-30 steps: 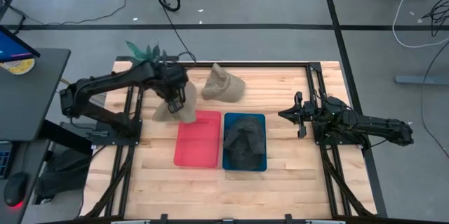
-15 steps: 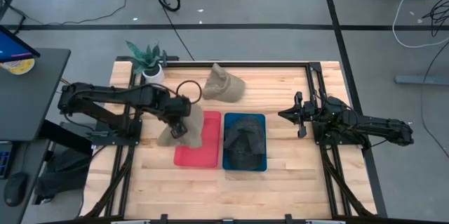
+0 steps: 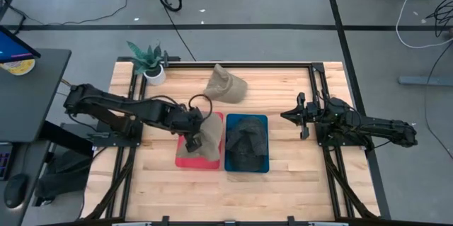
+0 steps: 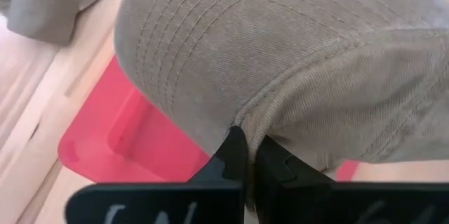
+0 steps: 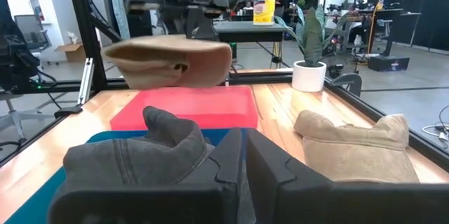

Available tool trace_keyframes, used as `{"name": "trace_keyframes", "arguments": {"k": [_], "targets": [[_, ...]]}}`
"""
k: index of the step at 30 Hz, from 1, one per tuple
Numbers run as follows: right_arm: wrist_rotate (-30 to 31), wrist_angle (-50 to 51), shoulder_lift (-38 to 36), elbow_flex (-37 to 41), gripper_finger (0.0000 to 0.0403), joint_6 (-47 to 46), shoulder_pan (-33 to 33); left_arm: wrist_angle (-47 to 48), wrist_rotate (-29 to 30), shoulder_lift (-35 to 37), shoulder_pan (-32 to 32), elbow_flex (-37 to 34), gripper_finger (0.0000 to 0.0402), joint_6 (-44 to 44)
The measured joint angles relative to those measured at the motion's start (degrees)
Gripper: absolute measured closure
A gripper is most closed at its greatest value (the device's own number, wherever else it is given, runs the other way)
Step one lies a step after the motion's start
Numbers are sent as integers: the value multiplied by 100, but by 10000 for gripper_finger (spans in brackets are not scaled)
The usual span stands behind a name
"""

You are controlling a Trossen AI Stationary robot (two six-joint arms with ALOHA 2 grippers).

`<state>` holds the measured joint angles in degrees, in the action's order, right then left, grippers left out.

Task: Pick & Place hat
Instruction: Put the left brown cap into the red bin

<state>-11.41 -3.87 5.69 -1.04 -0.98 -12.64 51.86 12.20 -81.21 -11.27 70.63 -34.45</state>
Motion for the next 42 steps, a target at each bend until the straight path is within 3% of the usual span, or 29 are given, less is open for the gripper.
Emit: {"name": "trace_keyframes", "arguments": {"k": [14, 31, 42], "targets": [[1, 1, 0, 0, 376, -1, 0, 365, 7, -774, 48, -6, 397, 53], [3, 8, 9, 0, 376, -1, -1, 142, 236, -1321, 94, -262, 394, 62], [1, 2, 9, 0, 376, -1, 0, 201, 120, -1568, 316, -262, 304, 511]]}}
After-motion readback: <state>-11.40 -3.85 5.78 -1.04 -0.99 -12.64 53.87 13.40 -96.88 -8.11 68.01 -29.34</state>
